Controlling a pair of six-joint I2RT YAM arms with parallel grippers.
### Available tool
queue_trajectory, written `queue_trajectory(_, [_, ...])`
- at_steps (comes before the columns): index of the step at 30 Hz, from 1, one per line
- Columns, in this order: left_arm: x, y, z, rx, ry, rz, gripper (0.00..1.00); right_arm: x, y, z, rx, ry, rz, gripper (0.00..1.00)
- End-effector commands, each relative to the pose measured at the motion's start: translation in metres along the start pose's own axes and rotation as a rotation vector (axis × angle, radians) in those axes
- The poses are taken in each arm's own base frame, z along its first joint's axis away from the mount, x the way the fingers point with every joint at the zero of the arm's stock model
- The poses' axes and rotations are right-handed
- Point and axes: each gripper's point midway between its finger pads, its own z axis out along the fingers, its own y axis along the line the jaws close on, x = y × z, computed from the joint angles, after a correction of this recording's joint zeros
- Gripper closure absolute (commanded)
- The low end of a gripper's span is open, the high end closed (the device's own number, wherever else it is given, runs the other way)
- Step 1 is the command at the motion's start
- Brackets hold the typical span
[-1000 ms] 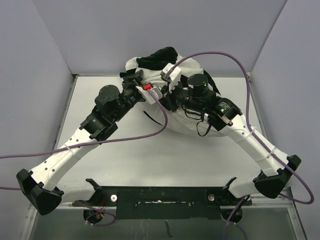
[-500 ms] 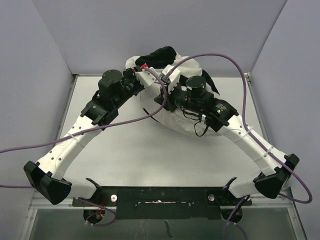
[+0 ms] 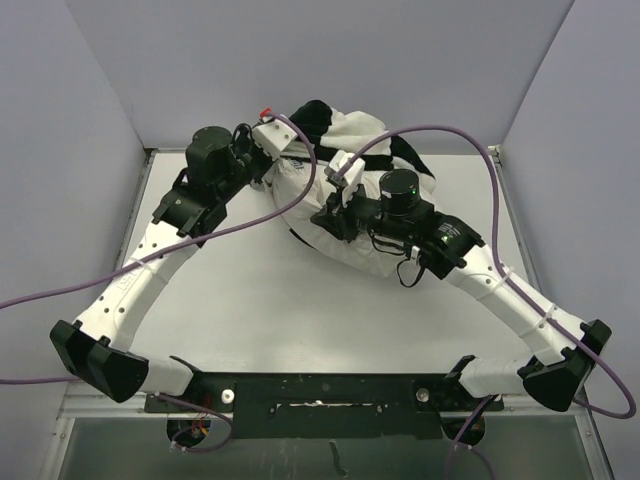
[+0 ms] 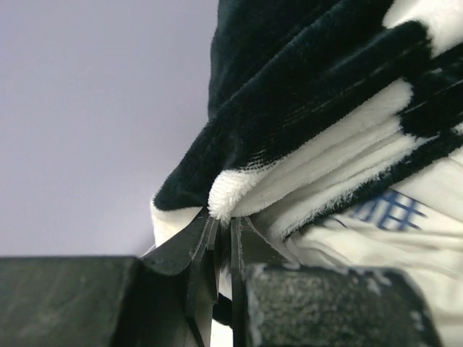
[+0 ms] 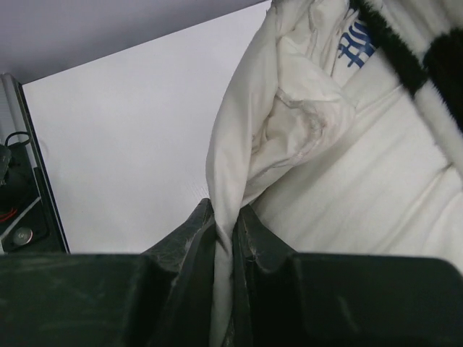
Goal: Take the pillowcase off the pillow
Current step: Remove the pillow from the pillowcase.
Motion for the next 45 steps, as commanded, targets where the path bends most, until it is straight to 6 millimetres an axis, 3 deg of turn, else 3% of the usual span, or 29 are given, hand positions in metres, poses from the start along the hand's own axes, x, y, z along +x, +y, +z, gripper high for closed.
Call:
queue_trajectory(1, [-0.002,0.150,-0.033,-0.541,0.019,0.007,1.00,0.006,0.051,-0.044,-0.181,0.034,0.055,1.00])
queue_trajectory(5, [0.012,0.158,-0.031,-0.548,0.038,-0.001,1.00,0.011,0.056,-0.050,-0.197,0.032,0.058,1.00])
queue_trajectory(11, [0.017,0.159,-0.032,-0.513,0.041,-0.037,1.00,0.025,0.057,-0.066,-0.175,0.046,0.059,1.00])
queue_trajectory(20, [0.031,0.185,-0.034,-0.552,0.069,-0.137,1.00,0.043,0.064,-0.097,-0.149,0.023,0.088,1.00])
queue_trajectory(26, [0.058,0.147,-0.023,-0.409,0.125,-0.159,1.00,0.026,0.063,-0.104,-0.139,-0.032,0.067,1.00])
queue_trajectory(29, [0.080,0.123,-0.022,-0.341,0.172,-0.195,1.00,-0.004,0.061,-0.113,-0.128,-0.106,0.033,1.00])
queue_trajectory(33, [0.126,0.075,-0.028,-0.186,0.282,-0.241,1.00,-0.051,0.046,-0.122,-0.051,-0.198,-0.013,1.00])
queue_trajectory(34, [0.135,0.064,-0.032,-0.148,0.296,-0.246,0.89,-0.064,0.041,-0.124,-0.025,-0.219,-0.020,1.00])
queue_trajectory(36, [0.146,0.043,-0.041,-0.062,0.302,-0.264,0.52,-0.087,0.030,-0.124,0.027,-0.255,-0.033,1.00])
queue_trajectory(37, [0.148,0.034,-0.047,-0.023,0.297,-0.281,0.43,-0.098,0.025,-0.121,0.045,-0.273,-0.042,1.00])
queue_trajectory(40, [0.115,0.041,-0.067,0.020,0.188,-0.327,0.35,-0.132,0.013,-0.113,0.083,-0.307,-0.063,1.00])
queue_trajectory(45, [0.011,0.085,-0.110,0.034,-0.041,-0.350,0.23,-0.183,0.000,-0.099,0.111,-0.364,-0.120,1.00])
